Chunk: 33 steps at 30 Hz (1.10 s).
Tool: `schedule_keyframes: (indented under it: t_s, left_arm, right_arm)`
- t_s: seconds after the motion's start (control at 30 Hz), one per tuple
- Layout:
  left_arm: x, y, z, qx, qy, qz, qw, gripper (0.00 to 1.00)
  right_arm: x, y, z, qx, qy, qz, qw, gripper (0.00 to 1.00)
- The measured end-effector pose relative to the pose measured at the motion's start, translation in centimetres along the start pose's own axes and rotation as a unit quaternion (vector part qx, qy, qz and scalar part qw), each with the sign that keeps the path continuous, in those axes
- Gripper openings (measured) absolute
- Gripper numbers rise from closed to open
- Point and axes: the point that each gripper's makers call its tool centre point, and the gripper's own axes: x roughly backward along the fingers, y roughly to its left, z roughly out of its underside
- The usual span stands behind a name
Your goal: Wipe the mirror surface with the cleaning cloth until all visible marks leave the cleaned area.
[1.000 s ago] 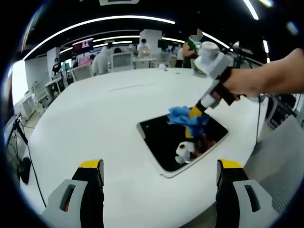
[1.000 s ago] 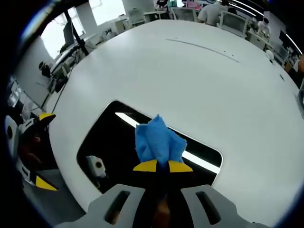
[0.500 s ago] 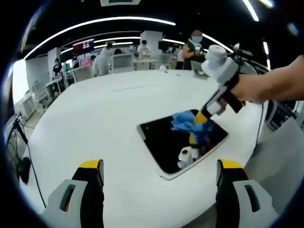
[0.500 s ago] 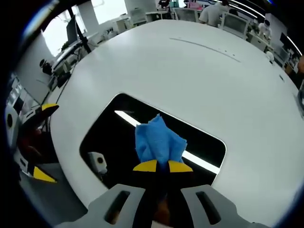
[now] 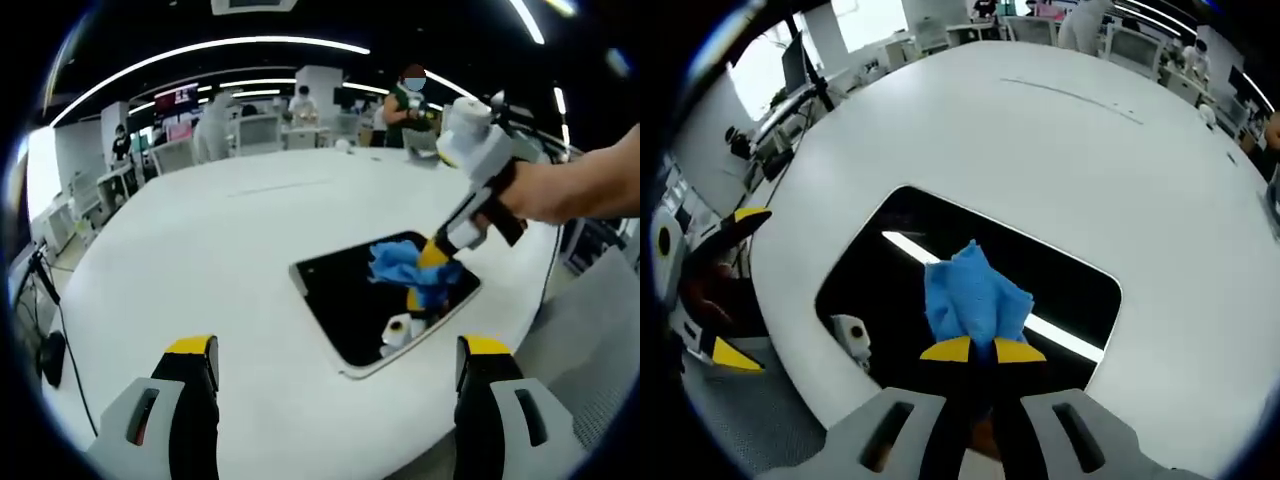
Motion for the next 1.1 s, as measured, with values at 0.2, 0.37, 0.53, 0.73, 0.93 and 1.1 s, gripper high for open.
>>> schedule_keyframes:
  t_s: [0.2, 0.37, 0.53, 0.73, 0.93, 1.1]
  left_arm:
    - [0.0, 0.1, -0.1, 0.004, -0.004, -0.001, 1.0, 0.99]
    - [0.1, 0.1, -0.2, 0.002, -0.006, -0.002, 1.0, 0.99]
    - [0.0, 0.1, -0.2, -0.001, -0.006, -0.001, 1.0, 0.99]
    - [0.0, 0.1, -0.2, 0.0, -0.007, -0.002, 1.0, 0.99]
    - [0.0, 0.2, -0.1, 0.001, -0.006, -0.003, 1.0, 0.99]
    - [0.0, 0.3, -0.1, 0.002, -0.004, -0.004, 1.0, 0.99]
  right_arm:
    - [0.3, 0.5, 0.7, -0.007, 0.002, -0.004, 1.0, 0.01]
    - [0.4, 0.7, 1.0, -0.006, 0.002, -0.003, 1.0, 0.01]
    - [0.7, 1.1, 1.8, -0.005, 0.001, -0.009, 0.9999, 0.01]
    - [1.0, 1.7, 2.5, 0.002, 0.0, -0.015, 0.9999, 0.01]
    - [1.2, 2.1, 3.1, 0.005, -0.002, -0.018, 0.9998, 0.01]
    - [1.5, 2.5, 3.8, 0.007, -0.004, -0.02, 0.9998, 0.01]
